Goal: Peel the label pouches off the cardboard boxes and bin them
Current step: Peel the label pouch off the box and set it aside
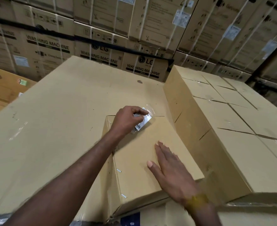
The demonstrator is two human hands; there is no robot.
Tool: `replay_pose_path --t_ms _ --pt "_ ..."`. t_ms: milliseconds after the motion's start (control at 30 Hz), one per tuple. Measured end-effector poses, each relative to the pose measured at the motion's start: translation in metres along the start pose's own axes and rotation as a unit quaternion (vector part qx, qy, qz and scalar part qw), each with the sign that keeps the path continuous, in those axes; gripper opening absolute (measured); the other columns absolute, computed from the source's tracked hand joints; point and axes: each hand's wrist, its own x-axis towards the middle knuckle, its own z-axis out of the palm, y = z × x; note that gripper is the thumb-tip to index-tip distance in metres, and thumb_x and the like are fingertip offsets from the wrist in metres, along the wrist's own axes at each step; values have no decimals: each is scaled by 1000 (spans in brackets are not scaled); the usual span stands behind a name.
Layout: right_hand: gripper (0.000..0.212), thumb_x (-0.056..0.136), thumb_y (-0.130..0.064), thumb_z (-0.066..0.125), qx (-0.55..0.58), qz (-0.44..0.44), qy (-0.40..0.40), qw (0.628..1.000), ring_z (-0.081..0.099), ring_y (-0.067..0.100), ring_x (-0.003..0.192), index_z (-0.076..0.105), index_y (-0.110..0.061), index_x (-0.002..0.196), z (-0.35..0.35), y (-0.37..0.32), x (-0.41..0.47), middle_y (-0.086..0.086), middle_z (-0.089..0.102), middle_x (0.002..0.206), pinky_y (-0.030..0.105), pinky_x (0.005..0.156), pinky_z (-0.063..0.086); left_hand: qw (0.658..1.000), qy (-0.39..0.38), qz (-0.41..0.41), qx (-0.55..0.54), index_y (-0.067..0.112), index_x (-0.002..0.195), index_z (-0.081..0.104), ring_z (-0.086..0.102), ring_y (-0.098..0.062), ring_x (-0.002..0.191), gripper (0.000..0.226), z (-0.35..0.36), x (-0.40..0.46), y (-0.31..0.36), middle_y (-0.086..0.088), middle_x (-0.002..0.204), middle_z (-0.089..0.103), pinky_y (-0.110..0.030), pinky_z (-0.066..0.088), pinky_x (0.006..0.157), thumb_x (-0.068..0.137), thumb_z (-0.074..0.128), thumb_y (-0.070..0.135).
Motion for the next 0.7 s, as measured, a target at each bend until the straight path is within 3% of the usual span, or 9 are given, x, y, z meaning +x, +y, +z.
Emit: replay_pose_path --t_ms 133,233,433,533,700 --pt "86 72 -84 -16 -25 -26 -31 999 -29 -8 141 -29 -42 145 4 1 -36 -30 -38 149 22 118 -11 1000 -5 -1 5 26 101 79 61 11 76 27 0 0 0 18 97 72 -21 47 61 87 61 11" --pt "84 80 -80 -5 -5 -32 -49 998 -26 -7 143 -21 -39 151 -2 0 -21 -29 -32 152 25 120 -8 999 -5 3 33 27 103 79 57 16 67 28 -2 1 -1 24 87 68 -20 48 57 87 61 11" --pt "73 98 -63 16 3 -60 -17 998 -12 5 151 -5 -28 159 -9 -4 38 -15 -15 163 29 123 -4 999 -7 8 42 27 103 79 59 14 71 26 -1 1 -1 14 102 73 -18 47 59 88 63 13" --pt "75 95 -67 14 -3 -56 -20 998 -16 2 149 -10 -32 157 -5 -8 15 -20 -21 160 28 122 -5 1000 -8 11 23 25 102 79 59 18 75 26 -1 0 0 14 104 73 -9 42 58 88 63 11" --pt "80 86 -73 4 -31 -30 -67 997 -22 0 146 -18 -36 154 -9 -18 -9 -24 -29 156 31 124 -5 999 -9 12 51 29 102 79 57 18 70 28 -1 2 0 22 92 70 -16 42 56 87 62 12"
